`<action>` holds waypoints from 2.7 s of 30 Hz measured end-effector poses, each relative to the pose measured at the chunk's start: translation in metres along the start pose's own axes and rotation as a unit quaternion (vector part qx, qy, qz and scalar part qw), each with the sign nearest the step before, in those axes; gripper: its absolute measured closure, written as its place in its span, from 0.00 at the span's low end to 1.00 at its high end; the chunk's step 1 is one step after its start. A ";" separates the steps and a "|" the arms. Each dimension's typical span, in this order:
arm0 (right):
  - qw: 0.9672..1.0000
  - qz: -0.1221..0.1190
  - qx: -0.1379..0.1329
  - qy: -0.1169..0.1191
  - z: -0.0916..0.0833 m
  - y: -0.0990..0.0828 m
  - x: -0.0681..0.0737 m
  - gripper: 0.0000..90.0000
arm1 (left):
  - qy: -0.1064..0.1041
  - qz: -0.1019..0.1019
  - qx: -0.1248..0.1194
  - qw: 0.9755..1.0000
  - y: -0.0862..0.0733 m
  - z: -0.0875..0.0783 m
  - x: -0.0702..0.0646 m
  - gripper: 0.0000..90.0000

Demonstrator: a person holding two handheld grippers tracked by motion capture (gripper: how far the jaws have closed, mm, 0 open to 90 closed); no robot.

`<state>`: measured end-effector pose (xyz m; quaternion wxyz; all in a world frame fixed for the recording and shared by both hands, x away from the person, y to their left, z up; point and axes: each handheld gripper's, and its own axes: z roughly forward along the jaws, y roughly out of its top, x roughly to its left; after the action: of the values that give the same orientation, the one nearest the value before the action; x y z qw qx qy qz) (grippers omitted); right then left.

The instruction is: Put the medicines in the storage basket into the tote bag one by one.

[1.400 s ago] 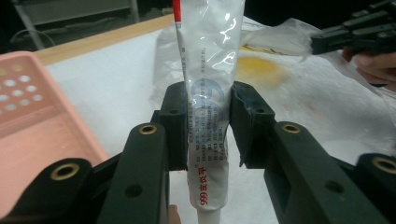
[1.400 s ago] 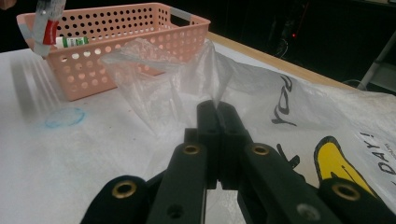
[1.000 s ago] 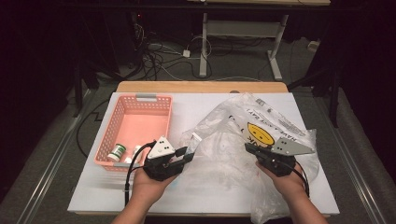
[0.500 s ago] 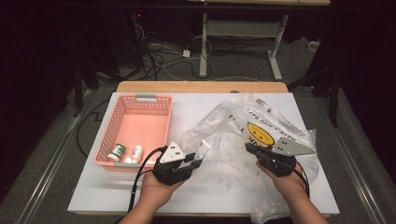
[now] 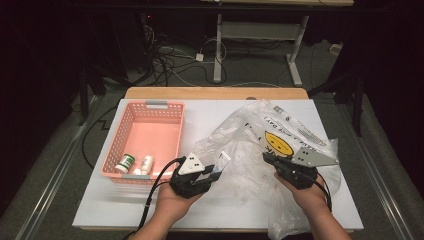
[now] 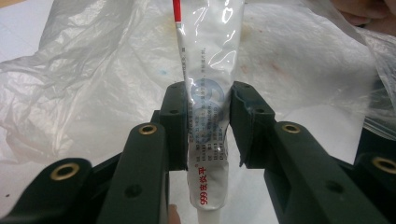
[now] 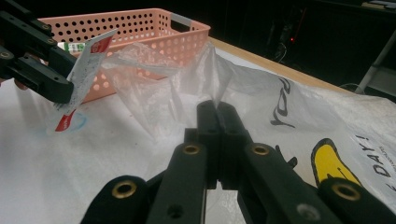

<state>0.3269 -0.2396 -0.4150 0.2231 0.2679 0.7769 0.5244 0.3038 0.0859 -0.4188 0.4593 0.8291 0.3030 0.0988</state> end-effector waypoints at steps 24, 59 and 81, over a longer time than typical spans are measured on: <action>1.000 0.005 -0.024 -0.001 0.006 0.023 0.001 1.00 | -0.005 0.018 0.011 1.000 0.027 0.038 -0.003 0.75; 0.999 0.024 -0.039 -0.004 0.019 0.020 -0.009 1.00 | 0.027 0.012 0.008 1.000 0.040 0.126 -0.001 0.74; 0.999 0.025 -0.040 -0.008 0.015 0.018 -0.013 1.00 | 0.001 0.002 0.016 1.000 0.036 0.118 -0.004 0.54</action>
<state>0.3492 -0.2325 -0.4025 0.2264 0.2824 0.7464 0.5585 0.3678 -0.0134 -0.4552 0.4453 0.8371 0.3030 0.0958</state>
